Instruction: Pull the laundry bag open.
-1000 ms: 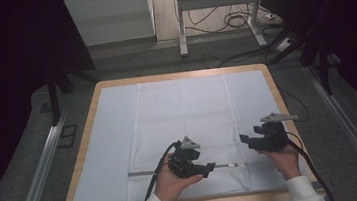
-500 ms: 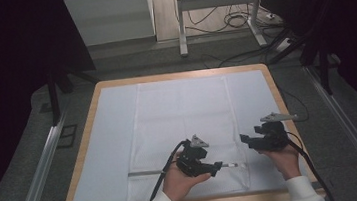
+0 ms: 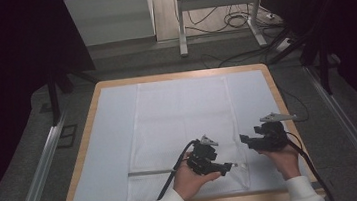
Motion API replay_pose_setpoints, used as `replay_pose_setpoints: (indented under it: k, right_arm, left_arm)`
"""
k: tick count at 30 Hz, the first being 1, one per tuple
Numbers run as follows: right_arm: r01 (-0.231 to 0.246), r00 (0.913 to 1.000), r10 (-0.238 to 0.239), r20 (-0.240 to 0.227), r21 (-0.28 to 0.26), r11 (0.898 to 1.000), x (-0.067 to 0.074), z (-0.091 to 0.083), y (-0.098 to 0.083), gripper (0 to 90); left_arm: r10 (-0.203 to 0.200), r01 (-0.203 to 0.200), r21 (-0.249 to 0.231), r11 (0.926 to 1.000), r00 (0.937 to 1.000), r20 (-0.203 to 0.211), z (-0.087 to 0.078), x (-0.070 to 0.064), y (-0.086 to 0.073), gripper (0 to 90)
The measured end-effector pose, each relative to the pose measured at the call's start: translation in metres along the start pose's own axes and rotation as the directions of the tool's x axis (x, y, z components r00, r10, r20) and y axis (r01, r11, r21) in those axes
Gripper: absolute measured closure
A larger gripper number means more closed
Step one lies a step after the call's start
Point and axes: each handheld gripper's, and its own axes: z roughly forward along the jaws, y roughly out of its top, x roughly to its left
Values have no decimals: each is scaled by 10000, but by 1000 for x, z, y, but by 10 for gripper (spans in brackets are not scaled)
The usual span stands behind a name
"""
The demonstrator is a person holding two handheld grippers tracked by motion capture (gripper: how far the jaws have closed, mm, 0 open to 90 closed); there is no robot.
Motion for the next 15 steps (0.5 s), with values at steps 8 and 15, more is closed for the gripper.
replay_pose_setpoints:
  k: [8, 15]
  right_arm:
    - [-16, 9996, 16, 265, 16, 10000, -1, -1, 0, 290]
    - [4, 9995, -5, 310, 28, 10000, -1, 0, 0, 289]
  left_arm:
    - [-123, 125, 265, 9996, 9999, -50, 11, -2, 4, 406]
    - [-257, 252, 379, 9990, 9996, 132, 15, -2, 5, 389]
